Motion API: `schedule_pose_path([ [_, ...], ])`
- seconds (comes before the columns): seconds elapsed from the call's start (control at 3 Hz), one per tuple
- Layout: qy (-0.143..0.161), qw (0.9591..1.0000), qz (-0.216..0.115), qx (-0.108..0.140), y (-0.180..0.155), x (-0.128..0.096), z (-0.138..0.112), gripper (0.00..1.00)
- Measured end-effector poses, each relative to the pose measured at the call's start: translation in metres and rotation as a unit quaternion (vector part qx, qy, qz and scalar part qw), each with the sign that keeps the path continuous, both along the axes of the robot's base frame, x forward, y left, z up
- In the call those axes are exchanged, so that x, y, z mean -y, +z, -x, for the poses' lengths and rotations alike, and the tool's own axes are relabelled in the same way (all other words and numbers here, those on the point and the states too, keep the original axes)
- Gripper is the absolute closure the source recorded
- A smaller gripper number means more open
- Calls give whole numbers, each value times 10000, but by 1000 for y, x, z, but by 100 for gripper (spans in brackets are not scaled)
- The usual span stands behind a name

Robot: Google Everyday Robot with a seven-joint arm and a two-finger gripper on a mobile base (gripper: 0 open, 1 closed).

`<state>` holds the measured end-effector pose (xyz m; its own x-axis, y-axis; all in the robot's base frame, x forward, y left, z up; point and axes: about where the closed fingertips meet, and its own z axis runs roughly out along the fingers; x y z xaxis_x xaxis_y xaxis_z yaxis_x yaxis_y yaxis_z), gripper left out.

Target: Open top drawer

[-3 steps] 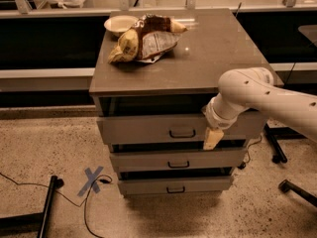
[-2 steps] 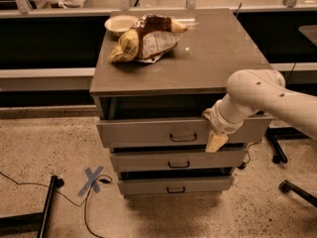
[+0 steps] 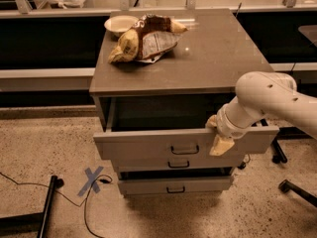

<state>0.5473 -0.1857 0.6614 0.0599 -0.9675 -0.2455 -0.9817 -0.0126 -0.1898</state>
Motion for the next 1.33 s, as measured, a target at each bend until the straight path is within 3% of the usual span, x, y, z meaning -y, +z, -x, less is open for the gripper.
schedule_pose_path([
  [0.33,0,10000,-1,0,0,0,0,42],
  [0.67,104,9997,-209,-91,10,5,25,23],
  [1.0,106,9997,-209,-92,10,4,24,0],
  [1.33,105,9997,-209,-94,10,4,24,0],
])
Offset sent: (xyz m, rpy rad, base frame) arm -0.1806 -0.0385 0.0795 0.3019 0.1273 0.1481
